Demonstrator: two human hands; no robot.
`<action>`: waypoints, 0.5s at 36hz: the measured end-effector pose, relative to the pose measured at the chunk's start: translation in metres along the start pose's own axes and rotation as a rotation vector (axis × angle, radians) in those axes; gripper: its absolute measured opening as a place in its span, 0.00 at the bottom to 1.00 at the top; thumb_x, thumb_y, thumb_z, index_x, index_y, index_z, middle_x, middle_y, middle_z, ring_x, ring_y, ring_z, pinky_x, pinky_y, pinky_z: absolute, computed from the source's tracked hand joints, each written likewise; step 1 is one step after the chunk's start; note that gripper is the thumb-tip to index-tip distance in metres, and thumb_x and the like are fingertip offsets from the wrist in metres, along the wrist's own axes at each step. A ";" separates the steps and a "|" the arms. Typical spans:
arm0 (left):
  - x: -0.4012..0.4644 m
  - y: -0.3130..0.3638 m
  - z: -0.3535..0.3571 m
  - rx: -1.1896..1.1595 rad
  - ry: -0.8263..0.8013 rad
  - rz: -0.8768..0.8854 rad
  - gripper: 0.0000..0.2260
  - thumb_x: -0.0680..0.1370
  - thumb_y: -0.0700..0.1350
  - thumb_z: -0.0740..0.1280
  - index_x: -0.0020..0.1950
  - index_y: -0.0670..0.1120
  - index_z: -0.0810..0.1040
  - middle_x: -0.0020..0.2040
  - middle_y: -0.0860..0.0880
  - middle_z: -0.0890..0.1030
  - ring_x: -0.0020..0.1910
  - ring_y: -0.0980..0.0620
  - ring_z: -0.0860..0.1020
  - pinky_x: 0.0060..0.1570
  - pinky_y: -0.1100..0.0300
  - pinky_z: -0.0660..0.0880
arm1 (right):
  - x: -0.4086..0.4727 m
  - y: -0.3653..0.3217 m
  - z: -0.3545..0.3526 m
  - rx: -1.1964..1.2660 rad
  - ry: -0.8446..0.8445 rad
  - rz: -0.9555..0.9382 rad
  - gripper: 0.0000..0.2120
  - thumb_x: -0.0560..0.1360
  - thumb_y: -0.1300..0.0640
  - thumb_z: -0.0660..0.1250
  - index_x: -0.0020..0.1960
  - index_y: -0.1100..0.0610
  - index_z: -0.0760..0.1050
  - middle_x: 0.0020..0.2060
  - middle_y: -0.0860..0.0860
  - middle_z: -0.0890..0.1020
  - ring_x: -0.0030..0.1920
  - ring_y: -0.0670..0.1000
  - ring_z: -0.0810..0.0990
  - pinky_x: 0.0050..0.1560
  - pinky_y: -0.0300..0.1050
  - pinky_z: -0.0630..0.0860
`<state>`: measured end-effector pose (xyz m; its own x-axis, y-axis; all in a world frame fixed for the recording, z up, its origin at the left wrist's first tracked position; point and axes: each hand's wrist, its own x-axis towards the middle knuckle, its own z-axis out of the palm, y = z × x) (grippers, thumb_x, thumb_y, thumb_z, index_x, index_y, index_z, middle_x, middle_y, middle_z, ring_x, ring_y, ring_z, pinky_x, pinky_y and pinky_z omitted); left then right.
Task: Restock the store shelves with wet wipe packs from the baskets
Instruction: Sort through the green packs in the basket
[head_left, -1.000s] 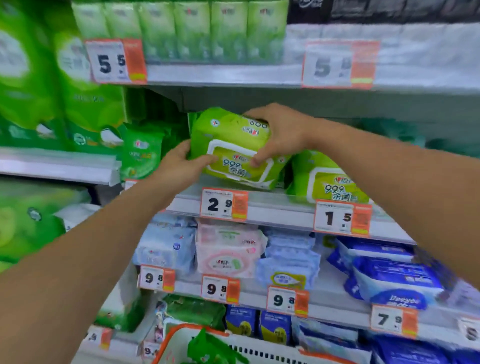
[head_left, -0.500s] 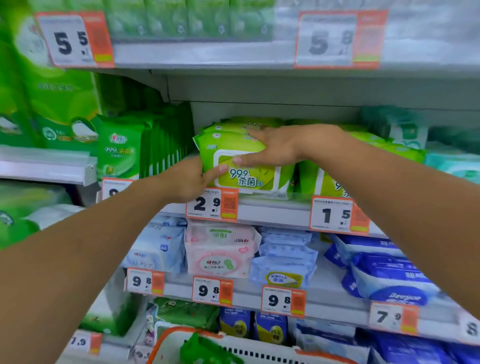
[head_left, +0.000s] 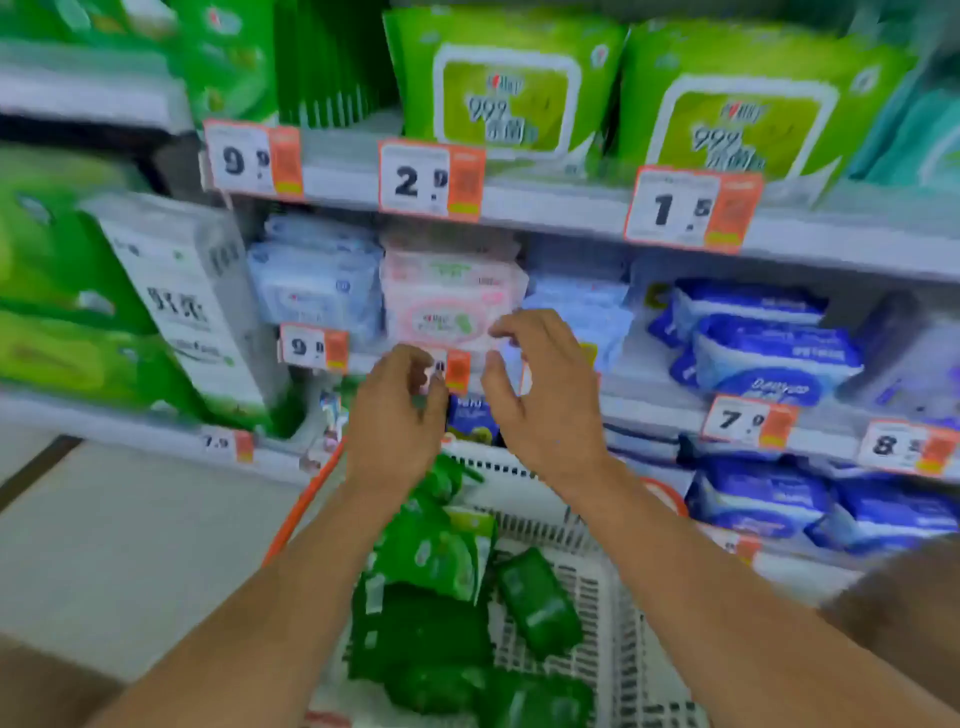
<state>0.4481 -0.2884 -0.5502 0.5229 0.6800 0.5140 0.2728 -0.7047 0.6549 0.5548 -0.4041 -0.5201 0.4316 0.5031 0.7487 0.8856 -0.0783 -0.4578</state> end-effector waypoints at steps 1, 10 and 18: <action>-0.038 -0.022 0.010 0.067 -0.183 -0.172 0.05 0.77 0.47 0.68 0.49 0.47 0.79 0.39 0.49 0.79 0.44 0.44 0.80 0.42 0.57 0.72 | -0.046 0.014 0.013 0.034 -0.140 0.198 0.08 0.77 0.56 0.66 0.55 0.57 0.76 0.50 0.53 0.79 0.49 0.53 0.79 0.49 0.50 0.77; -0.182 -0.122 0.007 0.489 -1.199 -0.648 0.17 0.80 0.55 0.65 0.49 0.41 0.79 0.44 0.43 0.78 0.42 0.47 0.76 0.43 0.55 0.73 | -0.265 0.079 0.043 -0.056 -1.107 1.346 0.19 0.70 0.47 0.77 0.49 0.57 0.74 0.44 0.56 0.79 0.47 0.56 0.80 0.45 0.48 0.79; -0.174 -0.155 0.012 0.371 -1.123 -0.935 0.19 0.84 0.48 0.60 0.69 0.35 0.70 0.69 0.37 0.72 0.60 0.43 0.74 0.58 0.56 0.70 | -0.249 0.075 0.082 0.023 -1.227 1.386 0.37 0.73 0.42 0.73 0.72 0.63 0.67 0.65 0.58 0.75 0.56 0.54 0.75 0.53 0.45 0.73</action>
<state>0.3244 -0.3000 -0.7485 0.3319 0.5171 -0.7890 0.9407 -0.2436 0.2361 0.4998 -0.4645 -0.7797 0.3969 0.3633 -0.8429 0.0432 -0.9247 -0.3782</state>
